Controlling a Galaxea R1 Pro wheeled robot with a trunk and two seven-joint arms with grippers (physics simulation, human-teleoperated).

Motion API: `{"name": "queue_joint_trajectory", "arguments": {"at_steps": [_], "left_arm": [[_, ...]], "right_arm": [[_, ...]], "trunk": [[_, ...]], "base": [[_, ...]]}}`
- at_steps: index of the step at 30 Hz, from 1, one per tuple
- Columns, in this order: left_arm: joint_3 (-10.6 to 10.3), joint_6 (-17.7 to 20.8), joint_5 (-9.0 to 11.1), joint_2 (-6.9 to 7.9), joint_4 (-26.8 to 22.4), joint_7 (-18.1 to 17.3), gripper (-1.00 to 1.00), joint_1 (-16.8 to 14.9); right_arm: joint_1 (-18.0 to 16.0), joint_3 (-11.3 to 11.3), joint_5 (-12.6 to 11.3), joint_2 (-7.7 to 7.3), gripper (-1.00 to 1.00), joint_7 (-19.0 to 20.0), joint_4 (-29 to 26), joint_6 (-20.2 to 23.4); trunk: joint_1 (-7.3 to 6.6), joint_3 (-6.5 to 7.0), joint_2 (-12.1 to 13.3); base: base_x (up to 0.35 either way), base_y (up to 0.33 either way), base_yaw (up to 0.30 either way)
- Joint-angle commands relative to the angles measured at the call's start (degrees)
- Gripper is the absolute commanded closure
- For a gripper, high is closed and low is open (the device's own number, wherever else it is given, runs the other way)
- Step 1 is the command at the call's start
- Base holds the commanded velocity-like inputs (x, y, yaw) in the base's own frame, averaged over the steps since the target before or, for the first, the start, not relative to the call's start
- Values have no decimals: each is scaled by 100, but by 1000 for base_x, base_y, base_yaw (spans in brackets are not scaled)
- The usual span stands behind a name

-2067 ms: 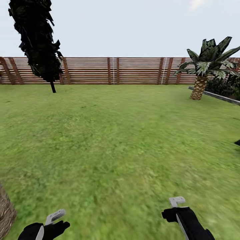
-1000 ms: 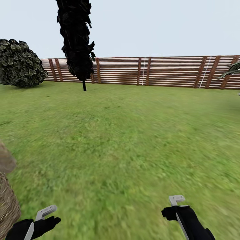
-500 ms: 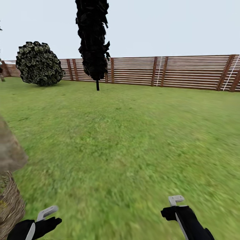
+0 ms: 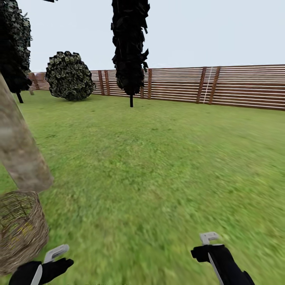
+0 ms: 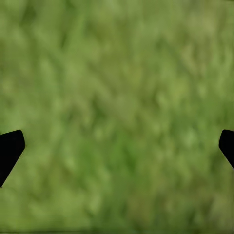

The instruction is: Take the three Easter eggs out of the wicker basket on the lawn in the garden, then place them on the lawn next to a single tree (choose any tree) so that all three eggs are next to the same tree and none are left in the basket.

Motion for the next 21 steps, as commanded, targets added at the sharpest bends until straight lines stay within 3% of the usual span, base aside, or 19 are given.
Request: {"name": "queue_joint_trajectory", "arguments": {"at_steps": [1,21], "left_arm": [[12,34,23,-2,-2,-11,-100,-5],[12,39,23,-2,7,-20,-100,-5]], "right_arm": [[-1,-12,56,1,-100,53,-14,25],[-5,0,69,8,-100,53,-9,22]], "trunk": [[-1,-6,-2],[-1,-6,-2]], "base": [[0,0,257],[0,0,257]]}}
